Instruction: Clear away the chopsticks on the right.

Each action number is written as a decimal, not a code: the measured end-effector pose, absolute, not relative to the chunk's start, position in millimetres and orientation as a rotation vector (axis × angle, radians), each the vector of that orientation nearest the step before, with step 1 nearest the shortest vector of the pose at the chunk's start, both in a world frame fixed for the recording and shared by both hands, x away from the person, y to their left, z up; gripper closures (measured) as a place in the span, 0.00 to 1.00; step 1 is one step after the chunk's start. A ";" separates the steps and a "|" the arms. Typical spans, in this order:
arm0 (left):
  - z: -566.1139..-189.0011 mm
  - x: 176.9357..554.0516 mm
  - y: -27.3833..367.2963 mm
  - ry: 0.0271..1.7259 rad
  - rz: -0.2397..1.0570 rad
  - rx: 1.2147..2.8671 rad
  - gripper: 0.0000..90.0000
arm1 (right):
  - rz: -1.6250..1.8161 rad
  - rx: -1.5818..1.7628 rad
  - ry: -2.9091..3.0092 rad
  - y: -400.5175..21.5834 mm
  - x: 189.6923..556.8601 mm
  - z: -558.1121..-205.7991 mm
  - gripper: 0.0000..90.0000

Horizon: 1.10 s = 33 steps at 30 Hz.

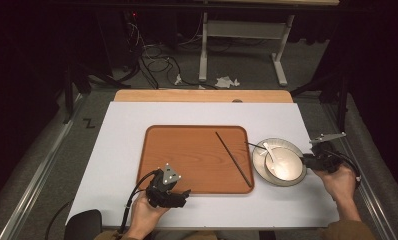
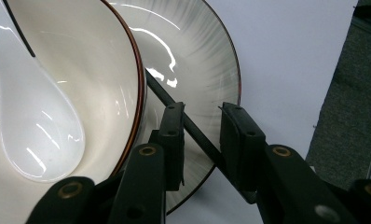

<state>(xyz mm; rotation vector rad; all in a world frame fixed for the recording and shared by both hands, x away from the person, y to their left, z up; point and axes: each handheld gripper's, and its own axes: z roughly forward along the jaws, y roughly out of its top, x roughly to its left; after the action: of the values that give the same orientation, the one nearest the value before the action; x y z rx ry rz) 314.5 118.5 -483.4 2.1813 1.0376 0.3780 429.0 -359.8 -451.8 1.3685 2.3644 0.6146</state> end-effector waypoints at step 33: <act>-483.1 314.1 118.2 1.035 0.379 2.183 0.31 | 0.598 1.345 2.391 -355.0 428.8 -454.8 0.96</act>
<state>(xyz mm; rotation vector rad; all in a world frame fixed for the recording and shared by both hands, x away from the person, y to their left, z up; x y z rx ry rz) 314.1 118.2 -483.1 2.1833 1.0350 0.3792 428.8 -355.0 -454.8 1.3450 2.3913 0.5977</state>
